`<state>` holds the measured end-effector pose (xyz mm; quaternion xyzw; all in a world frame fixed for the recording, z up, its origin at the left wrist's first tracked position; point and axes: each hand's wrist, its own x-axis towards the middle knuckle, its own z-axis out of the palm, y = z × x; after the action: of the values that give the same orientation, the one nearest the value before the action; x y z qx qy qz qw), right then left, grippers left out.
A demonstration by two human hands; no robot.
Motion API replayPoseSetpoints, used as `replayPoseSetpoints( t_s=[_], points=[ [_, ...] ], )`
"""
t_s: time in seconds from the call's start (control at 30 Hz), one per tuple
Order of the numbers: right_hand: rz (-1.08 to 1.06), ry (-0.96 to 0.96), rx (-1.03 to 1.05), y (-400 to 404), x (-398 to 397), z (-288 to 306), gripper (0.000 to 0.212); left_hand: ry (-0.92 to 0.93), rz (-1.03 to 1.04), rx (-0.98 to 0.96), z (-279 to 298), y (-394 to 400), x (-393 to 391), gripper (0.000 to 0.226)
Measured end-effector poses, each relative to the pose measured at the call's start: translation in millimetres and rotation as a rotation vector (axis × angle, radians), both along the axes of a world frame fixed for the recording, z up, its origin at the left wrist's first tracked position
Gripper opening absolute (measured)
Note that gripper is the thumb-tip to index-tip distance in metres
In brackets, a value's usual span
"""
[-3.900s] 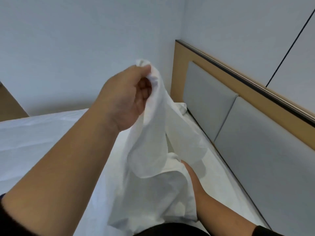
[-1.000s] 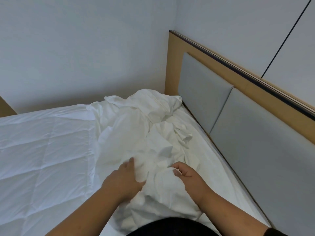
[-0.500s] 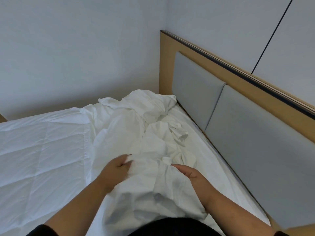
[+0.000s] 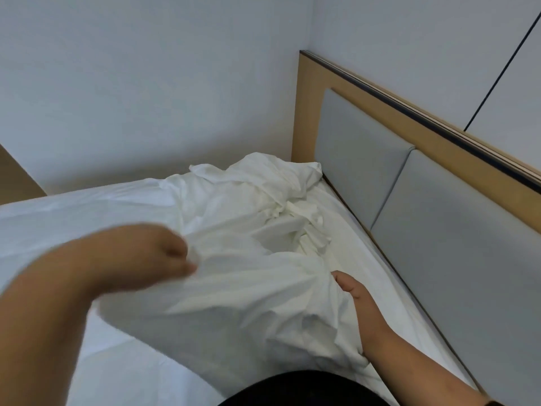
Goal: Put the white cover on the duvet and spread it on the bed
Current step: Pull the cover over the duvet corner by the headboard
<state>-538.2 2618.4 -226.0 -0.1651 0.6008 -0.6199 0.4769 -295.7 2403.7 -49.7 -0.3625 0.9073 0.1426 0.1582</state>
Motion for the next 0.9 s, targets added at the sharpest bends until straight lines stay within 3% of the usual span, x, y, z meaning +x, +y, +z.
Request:
replayPoseSetpoints(
  t_s=[0.07,0.17,0.23,0.33,0.4,0.43,0.5,0.53,0.63,0.73,0.83,0.9],
  points=[
    [0.012,0.043,0.011,-0.4,-0.2,1.0,0.028,-0.332,-0.129,0.179,-55.9,2.7,-1.3,0.02],
    [0.082,0.228,0.033,-1.7,3.6,2.8,0.035,-0.575,-0.212,0.488,-145.6,24.2,-3.8,0.033],
    [0.099,0.281,0.053,-3.4,5.2,3.6,0.041,-0.414,-0.159,0.475,-171.4,29.6,-7.2,0.037],
    [0.106,0.294,0.024,-5.1,8.8,9.5,0.027,0.197,0.11,0.351,-168.1,24.1,-23.3,0.022],
    [0.1,0.342,0.031,-6.2,12.8,11.9,0.022,0.501,0.362,0.524,-153.4,27.6,-36.9,0.01],
    [0.085,0.373,0.032,-6.7,14.9,12.3,0.021,0.514,0.412,0.607,-148.3,31.6,-43.1,0.02],
    [0.073,0.433,0.018,-6.7,19.8,12.3,0.022,0.317,0.343,0.645,-146.5,46.9,-53.2,0.048],
    [0.074,0.462,0.014,-7.0,22.5,12.9,0.025,0.259,0.322,0.647,-149.1,56.0,-58.4,0.05],
    [0.032,0.564,0.047,-7.5,30.7,21.2,0.029,0.329,0.309,0.577,-159.0,74.0,-71.0,0.024],
    [-0.016,0.656,0.074,-4.5,37.4,46.8,0.029,0.47,0.374,0.526,-164.9,79.4,-78.3,0.023],
    [0.114,0.58,0.091,7.2,52.1,77.8,0.032,0.572,0.32,0.396,-160.5,72.4,-87.2,0.023],
    [0.146,0.356,0.048,19.1,60.5,92.1,0.03,0.596,0.219,0.352,-156.0,65.2,-92.2,0.022]
  ],
)
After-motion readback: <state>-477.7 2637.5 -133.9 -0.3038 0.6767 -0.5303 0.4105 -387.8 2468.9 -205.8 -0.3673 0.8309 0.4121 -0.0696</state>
